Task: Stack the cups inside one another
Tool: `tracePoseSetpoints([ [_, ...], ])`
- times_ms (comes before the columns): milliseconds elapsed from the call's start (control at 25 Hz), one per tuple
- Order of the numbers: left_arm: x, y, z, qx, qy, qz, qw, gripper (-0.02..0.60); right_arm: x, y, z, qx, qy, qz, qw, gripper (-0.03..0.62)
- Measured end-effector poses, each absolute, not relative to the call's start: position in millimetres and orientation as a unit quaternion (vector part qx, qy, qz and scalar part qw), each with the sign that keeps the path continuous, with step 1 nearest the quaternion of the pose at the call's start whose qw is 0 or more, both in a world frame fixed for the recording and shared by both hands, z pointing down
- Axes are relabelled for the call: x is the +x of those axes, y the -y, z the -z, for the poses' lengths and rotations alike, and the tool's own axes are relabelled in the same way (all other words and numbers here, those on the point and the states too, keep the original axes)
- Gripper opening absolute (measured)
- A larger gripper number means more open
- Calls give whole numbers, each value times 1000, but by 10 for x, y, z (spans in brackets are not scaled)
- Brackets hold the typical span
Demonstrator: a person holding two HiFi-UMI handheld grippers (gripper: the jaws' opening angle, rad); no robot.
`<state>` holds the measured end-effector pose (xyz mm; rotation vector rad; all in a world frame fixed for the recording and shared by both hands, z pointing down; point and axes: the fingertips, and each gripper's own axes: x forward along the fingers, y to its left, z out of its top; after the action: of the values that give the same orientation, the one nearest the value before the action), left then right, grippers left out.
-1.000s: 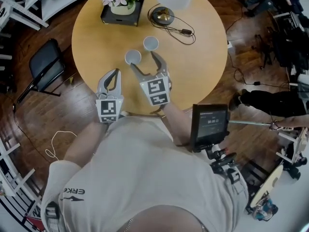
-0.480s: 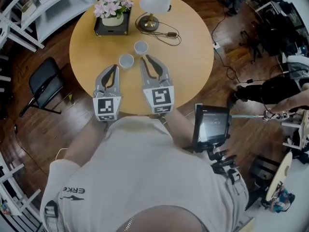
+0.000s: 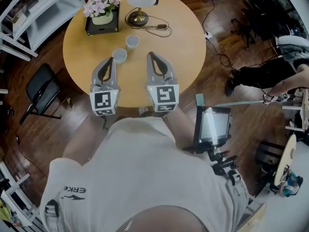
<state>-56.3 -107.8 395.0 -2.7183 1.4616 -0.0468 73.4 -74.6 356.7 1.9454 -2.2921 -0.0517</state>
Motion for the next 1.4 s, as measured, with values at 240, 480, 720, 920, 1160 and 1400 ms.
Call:
tracePoseSetpoints([
  [240,-305,1093,-4082,-879,-476,29,18,2,971,772,-3764,643,762,-2,80,14],
  [480,56,1332,-4263,-862,-504,53,1,2,1315,1135,-3921,615,783,-22,89,14],
  [720,442,1575,-4491,-841,-536,76,-28,2,1636,1546,-4116,577,809,-42,102,14],
  [920,553,1648,-4732,-818,-565,97,-52,2,1693,1747,-4397,540,831,-63,118,14],
  [1160,578,1666,-5039,-801,-580,120,-87,2,1584,1869,-4820,504,845,-93,152,14],
  [1400,571,1733,-5365,-795,-579,139,-118,2,1447,1985,-5250,480,848,-118,190,14],
])
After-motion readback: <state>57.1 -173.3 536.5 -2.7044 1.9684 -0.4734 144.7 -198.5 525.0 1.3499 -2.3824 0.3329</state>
